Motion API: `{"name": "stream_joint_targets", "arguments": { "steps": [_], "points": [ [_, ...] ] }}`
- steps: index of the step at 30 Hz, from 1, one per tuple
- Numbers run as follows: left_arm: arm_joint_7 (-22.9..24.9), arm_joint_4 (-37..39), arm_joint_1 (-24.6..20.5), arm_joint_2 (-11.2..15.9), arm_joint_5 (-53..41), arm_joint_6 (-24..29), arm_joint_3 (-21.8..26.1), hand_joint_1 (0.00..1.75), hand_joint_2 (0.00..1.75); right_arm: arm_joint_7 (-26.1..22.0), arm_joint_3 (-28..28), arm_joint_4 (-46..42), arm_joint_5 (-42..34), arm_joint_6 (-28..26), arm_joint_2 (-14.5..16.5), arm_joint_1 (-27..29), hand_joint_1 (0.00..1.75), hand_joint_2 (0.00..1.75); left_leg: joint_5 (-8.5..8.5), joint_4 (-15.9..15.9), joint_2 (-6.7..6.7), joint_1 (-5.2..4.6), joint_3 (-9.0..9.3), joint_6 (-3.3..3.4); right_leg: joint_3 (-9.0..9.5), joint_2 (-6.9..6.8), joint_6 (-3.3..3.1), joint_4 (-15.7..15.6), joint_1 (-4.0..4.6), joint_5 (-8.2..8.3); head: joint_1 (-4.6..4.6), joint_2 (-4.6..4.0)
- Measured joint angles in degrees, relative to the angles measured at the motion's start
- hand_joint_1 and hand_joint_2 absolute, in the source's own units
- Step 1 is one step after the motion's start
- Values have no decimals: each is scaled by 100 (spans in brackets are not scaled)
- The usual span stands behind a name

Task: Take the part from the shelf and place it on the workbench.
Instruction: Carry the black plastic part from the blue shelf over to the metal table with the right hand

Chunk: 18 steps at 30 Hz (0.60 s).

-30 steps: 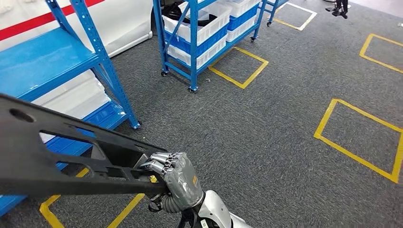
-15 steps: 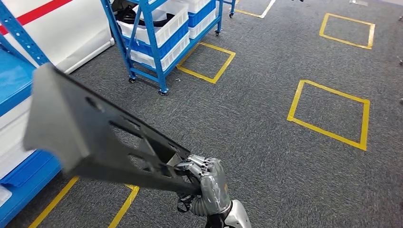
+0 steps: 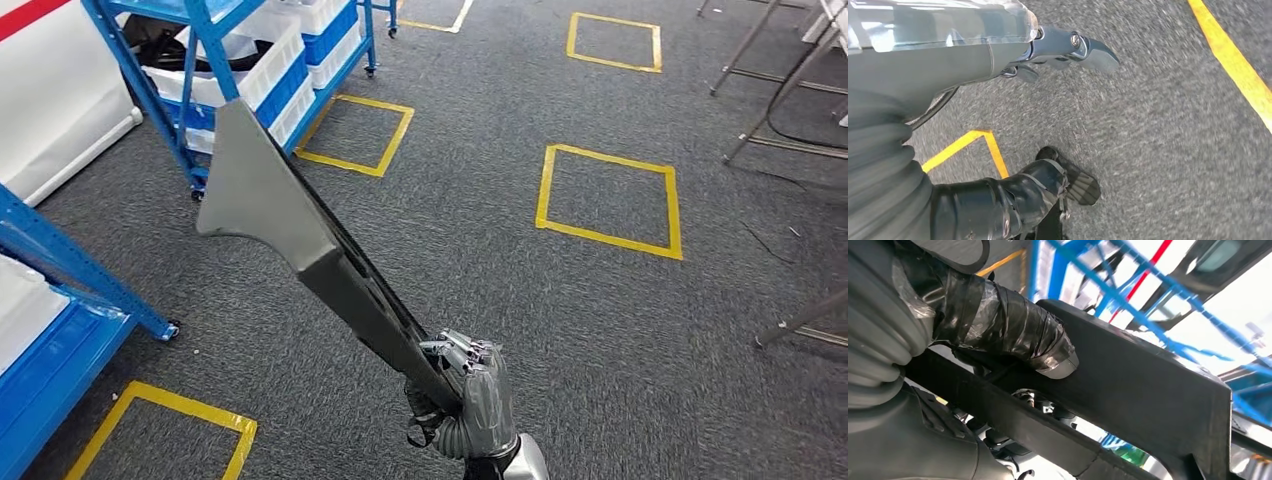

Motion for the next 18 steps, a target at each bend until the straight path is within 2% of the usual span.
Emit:
{"name": "stream_joint_targets", "arguments": {
  "steps": [1, 3, 4, 5, 7, 8, 9, 10, 11, 12, 13, 14, 15, 16, 18],
  "points": [
    [0, 0, -4, -1, 1, 0, 9, 0, 175, -1, -5, -1, -2, 0, 0, 10, 175, 175, -22, 8, 80, 3, 21, -23, 187, -67, 20, -326, -27, 189, 0, 0],
    [1, 0, -11, -3, 1, 0, 26, 0, 175, -7, -11, -2, -5, -1, 0, 29, 175, 175, -82, 34, 209, -7, 68, -90, 620, -328, 27, -1100, -30, 470, -2, 1],
    [2, 0, -13, -3, 3, 1, 37, 0, 175, -12, -14, -2, -7, -4, 0, 39, 175, 175, -110, 44, 259, -20, 92, -127, 744, -411, 5, -1330, -9, 516, -2, 1],
    [2, 0, -20, -3, 7, 4, 46, 0, 175, -18, -18, -2, -9, -8, 0, 51, 175, 175, -132, 47, 308, -31, 113, -163, 783, -442, -27, -1417, 20, 504, -3, 1],
    [2, 0, -44, -7, 25, 16, 61, 0, 175, -26, -36, -3, -19, -23, 0, 84, 175, 175, -157, 26, 412, -24, 169, -231, 773, -300, -107, -1426, 55, 500, -4, 1],
    [2, 0, -55, -10, 34, 29, 64, 0, 175, -28, -50, -5, -31, -32, 0, 113, 175, 175, -195, 42, 380, -5, 186, -262, 781, -229, -141, -1446, 51, 507, -5, 1],
    [3, 0, -58, -14, 41, 46, 69, 0, 175, -32, -64, -8, -53, -40, 0, 143, 175, 175, -284, 134, 258, 12, 160, -281, 793, -160, -180, -1466, 44, 515, -5, 1],
    [9, 0, -52, -21, 45, 64, 75, 0, 175, -36, -79, -11, -83, -46, 0, 173, 175, 175, -433, 348, 79, 26, 70, -289, 808, -91, -219, -1487, 32, 523, -6, 1],
    [20, 0, -37, -26, 48, 82, 82, 0, 175, -43, -91, -13, -120, -49, -1, 202, 175, 175, -621, 683, -128, 32, -88, -282, 818, -27, -250, -1496, 34, 524, -5, 1],
    [33, 0, -23, -31, 49, 95, 88, 0, 175, -51, -104, -13, -159, -50, -1, 225, 175, 175, -807, 1089, -267, 30, -294, -268, 820, 47, -276, -1496, 46, 520, -5, 1],
    [46, 0, -10, -34, 49, 102, 94, 0, 175, -57, -116, -13, -187, -50, -3, 248, 175, 175, -924, 1449, -332, 24, -489, -255, 823, 131, -292, -1491, 61, 516, -5, 1],
    [56, 0, 1, -35, 49, 106, 99, 0, 175, -62, -128, -13, -206, -51, -7, 273, 175, 175, -934, 1661, -359, 17, -623, -242, 829, 224, -303, -1485, 76, 511, -5, 1],
    [60, 0, 8, -34, 49, 106, 104, 0, 175, -63, -139, -13, -216, -51, -13, 298, 175, 175, -823, 1664, -372, 11, -668, -224, 837, 322, -309, -1476, 87, 505, -5, 1],
    [63, 0, 12, -34, 48, 104, 107, 0, 175, -63, -149, -15, -216, -52, -20, 319, 175, 175, -611, 1453, -399, 7, -617, -202, 848, 422, -309, -1463, 93, 497, -5, 1],
    [62, 0, 16, -34, 45, 87, 110, 0, 175, -55, -167, -29, -188, -52, -31, 357, 175, 175, -165, 754, -619, 7, -385, -154, 858, 598, -289, -1432, 97, 473, -4, 1]
  ]
}}
